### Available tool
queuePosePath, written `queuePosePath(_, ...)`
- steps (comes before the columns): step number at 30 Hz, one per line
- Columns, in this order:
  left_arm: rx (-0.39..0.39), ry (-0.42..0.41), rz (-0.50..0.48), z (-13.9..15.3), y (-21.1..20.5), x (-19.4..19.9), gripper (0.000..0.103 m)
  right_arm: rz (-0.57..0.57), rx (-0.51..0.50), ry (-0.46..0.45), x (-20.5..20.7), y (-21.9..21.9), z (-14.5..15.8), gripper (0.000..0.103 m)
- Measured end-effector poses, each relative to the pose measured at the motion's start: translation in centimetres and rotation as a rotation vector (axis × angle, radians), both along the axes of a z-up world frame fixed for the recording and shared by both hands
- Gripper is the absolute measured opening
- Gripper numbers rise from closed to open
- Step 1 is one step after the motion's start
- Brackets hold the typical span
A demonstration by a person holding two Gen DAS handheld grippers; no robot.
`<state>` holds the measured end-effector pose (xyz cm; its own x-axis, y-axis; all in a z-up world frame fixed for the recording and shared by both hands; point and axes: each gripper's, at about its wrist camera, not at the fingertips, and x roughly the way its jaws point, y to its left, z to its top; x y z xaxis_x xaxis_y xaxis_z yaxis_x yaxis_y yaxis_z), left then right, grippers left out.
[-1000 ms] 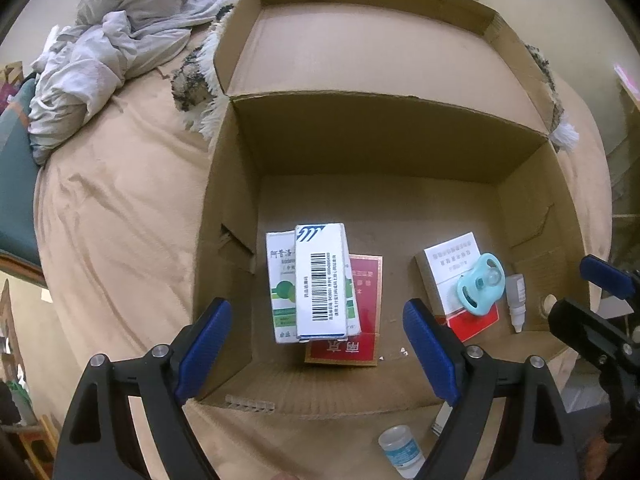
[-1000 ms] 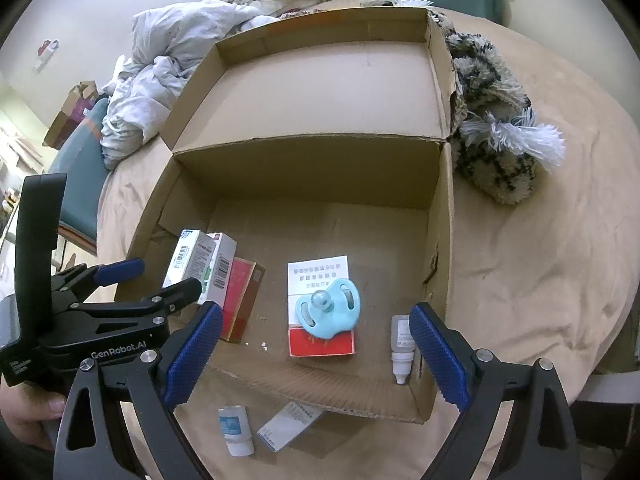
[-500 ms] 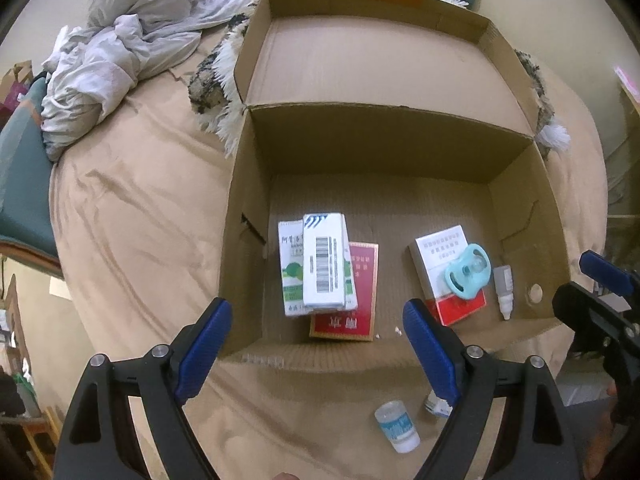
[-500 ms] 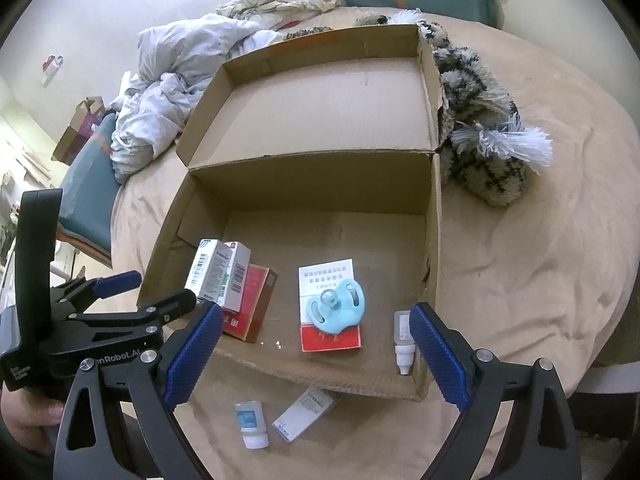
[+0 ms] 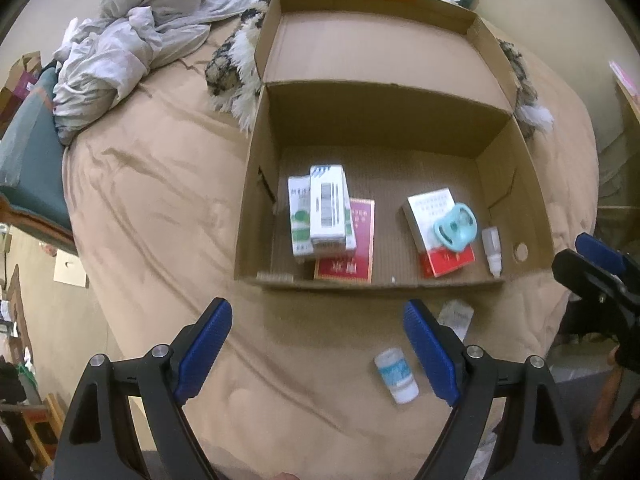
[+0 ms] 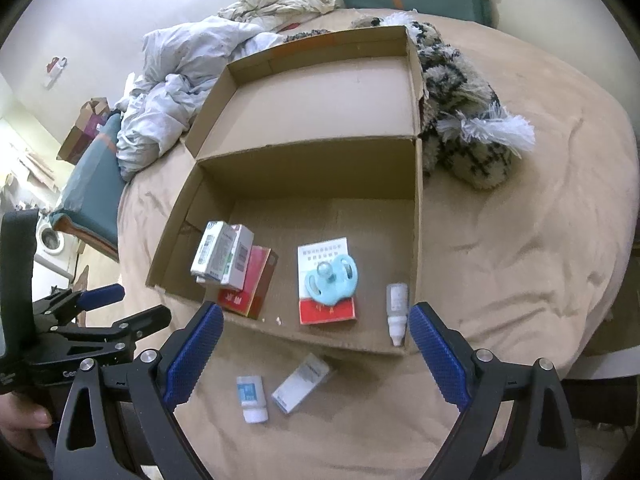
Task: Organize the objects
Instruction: 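Withdraw both open tools from the box toward the remaining items, then grasp the white medicine box with the right tool while the left tool grasps the white-blue bottle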
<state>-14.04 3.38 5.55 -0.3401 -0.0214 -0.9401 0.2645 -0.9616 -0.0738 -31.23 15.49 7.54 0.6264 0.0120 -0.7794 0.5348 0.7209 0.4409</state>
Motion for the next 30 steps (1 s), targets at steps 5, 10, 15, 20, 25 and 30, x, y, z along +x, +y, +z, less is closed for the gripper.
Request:
queuePosePath(5, 0.023, -0.023, 0.002, -0.6, 0.4, 1.7, 0.086, 0.028, 0.017, 0.013, -1.0, 0.8, -0.2, 0.100)
queuePosePath(10, 0.026, -0.045, 0.010, -1.8, 0.8, 2.8, 0.086, 0.074, 0.041, 0.037, -1.7, 1.8, -1.0, 0.100)
queuePosePath(15, 0.028, -0.078, 0.030, -4.0, 0.8, 3.0, 0.086, 0.093, 0.045, 0.069, -2.0, 2.5, -1.9, 0.100)
queuePosePath(20, -0.004, -0.082, 0.050, -5.4, 0.4, 3.0, 0.086, 0.095, 0.056, 0.097, -1.8, 2.0, -2.8, 0.100)
queuePosePath(25, 0.042, -0.086, 0.117, -6.3, -1.0, 3.3, 0.086, 0.075, 0.075, 0.119, -1.5, 1.2, -3.7, 0.100)
queuePosePath(30, 0.074, -0.105, 0.135, -6.9, -1.5, 3.5, 0.086, 0.141, 0.113, 0.178, -0.2, 2.1, -5.6, 0.100)
